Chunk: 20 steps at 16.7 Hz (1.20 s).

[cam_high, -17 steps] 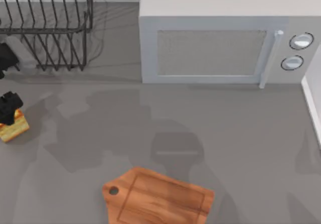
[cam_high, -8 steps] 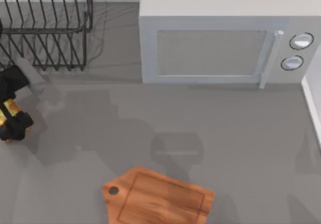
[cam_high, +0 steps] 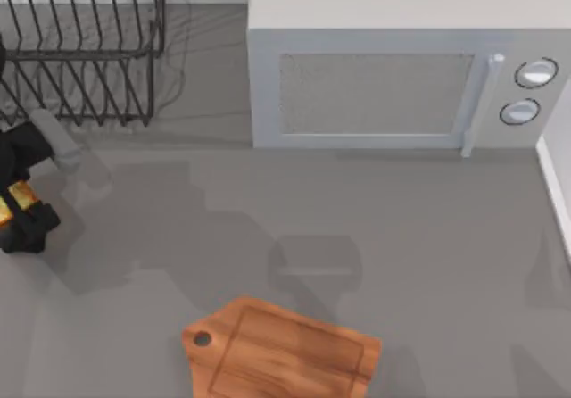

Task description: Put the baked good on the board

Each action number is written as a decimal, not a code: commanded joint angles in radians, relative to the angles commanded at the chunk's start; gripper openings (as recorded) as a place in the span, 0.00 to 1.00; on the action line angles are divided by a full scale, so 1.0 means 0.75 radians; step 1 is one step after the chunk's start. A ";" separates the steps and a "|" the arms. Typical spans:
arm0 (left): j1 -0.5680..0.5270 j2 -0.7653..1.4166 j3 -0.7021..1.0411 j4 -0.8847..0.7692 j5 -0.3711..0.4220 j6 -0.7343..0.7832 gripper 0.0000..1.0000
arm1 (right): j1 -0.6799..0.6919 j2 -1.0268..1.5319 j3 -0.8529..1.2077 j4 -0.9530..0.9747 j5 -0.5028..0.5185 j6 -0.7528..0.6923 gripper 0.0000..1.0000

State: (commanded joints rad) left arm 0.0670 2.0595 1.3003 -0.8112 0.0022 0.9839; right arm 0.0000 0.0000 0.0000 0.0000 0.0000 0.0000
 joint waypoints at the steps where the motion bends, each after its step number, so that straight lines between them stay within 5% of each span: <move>1: 0.000 0.000 0.000 0.000 0.000 0.000 0.70 | 0.000 0.000 0.000 0.000 0.000 0.000 1.00; 10: 0.000 0.000 0.000 0.000 0.000 0.000 0.02 | 0.000 0.000 0.000 0.000 0.000 0.000 1.00; 20: -0.004 -0.020 0.005 -0.018 0.008 -0.006 0.00 | 0.000 0.000 0.000 0.000 0.000 0.000 1.00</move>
State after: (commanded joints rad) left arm 0.0637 2.0441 1.3043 -0.8250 0.0084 0.9797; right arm 0.0000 0.0000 0.0000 0.0000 0.0000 0.0000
